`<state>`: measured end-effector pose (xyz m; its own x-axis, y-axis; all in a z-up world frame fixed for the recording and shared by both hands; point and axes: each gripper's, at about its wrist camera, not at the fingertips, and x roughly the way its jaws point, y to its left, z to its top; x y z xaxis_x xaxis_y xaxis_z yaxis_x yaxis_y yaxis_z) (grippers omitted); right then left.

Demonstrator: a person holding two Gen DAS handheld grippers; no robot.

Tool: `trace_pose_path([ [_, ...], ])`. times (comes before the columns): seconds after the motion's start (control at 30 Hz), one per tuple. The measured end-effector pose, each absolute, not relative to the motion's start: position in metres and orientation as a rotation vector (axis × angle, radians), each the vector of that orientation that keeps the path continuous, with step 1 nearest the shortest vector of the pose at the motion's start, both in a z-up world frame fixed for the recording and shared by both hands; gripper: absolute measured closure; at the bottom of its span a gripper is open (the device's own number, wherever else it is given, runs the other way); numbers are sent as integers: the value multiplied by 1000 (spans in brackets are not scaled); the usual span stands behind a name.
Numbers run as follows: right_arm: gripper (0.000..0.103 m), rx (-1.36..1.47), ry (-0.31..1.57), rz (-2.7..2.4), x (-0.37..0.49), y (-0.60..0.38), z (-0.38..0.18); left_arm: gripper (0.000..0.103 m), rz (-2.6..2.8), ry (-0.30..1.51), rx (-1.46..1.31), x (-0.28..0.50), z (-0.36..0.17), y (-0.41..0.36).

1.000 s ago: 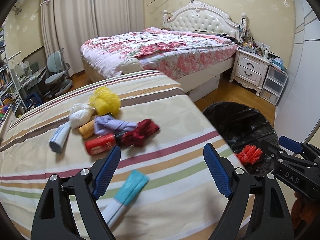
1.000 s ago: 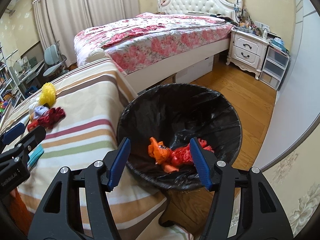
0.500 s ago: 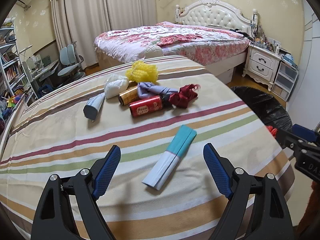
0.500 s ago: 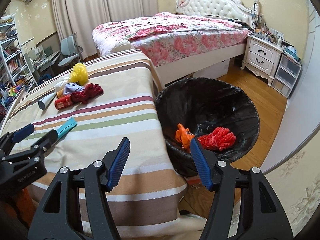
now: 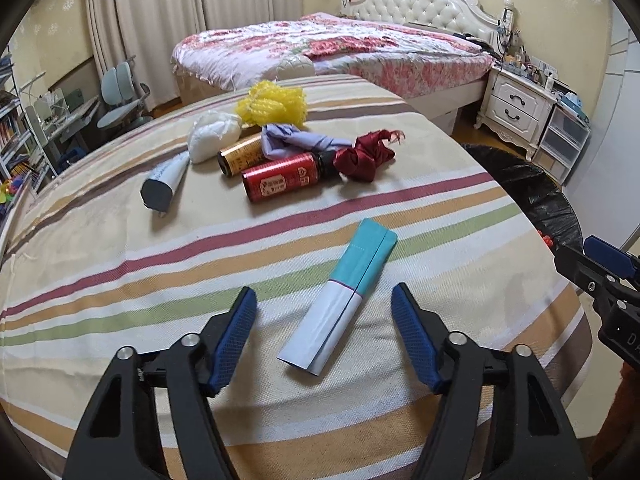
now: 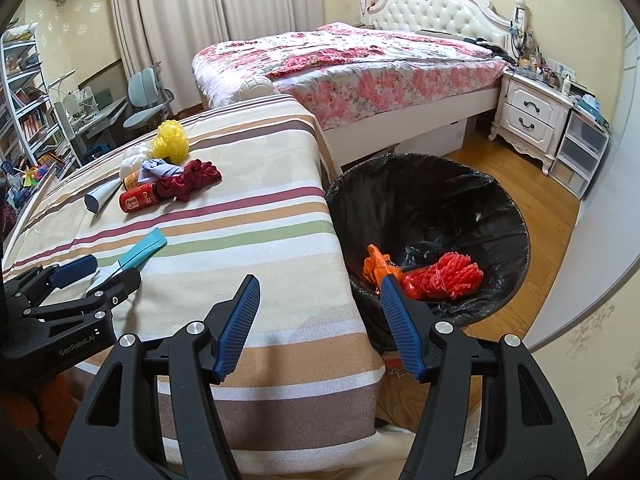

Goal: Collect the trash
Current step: 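Grasp the teal-capped white tube with the left tool and lift it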

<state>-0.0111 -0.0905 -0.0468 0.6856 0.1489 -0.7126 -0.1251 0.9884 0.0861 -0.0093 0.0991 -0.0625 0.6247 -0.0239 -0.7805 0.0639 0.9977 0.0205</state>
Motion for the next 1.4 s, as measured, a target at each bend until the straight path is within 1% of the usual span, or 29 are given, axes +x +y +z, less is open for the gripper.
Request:
trace_pose_path([
  [0.1,42,32,805,155,-10,-90,-48,41,-56,891,46,-11,-62,101],
  [0.17,42,31,805,156,-10,-89,-48,52,-58,884,55,-13,-62,101],
  [0.2,42,31,806,157,-9,-89,-49,55,-62,878,61,-14,-62,100],
  [0.27,42,30,806,159,-9,-89,-49,71,-66,868,71,-16,-62,99],
  [0.3,42,28,807,161,-9,-88,-49,75,-64,862,76,-17,-61,99],
  [0.33,42,27,808,163,-9,-87,-49,83,-62,858,79,-18,-61,99],
  [0.47,42,29,816,182,-7,-82,-49,85,-62,852,56,-18,-59,103],
  [0.67,42,14,817,228,2,-64,-47,85,-21,820,60,-20,-53,112],
  [1.1,42,-28,859,337,43,-1,-49,85,129,811,-16,2,-48,174],
  [1.4,42,-61,877,342,72,29,-53,85,151,830,-58,10,-52,194],
])
